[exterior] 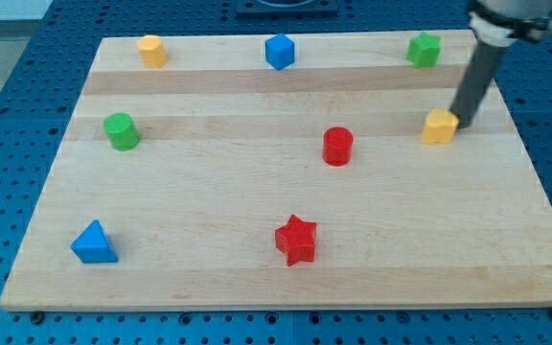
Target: Slide the heart into the right side of the red circle
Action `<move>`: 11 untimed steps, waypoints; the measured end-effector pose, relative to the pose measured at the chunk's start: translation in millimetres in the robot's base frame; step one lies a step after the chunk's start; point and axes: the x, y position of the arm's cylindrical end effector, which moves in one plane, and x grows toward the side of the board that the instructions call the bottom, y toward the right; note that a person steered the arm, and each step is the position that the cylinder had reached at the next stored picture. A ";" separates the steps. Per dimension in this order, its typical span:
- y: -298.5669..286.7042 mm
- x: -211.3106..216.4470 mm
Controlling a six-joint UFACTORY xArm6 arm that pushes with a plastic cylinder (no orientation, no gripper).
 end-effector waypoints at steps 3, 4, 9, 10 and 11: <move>-31.0 25.6; -13.7 41.2; -70.9 37.5; -70.7 37.5; -59.0 54.7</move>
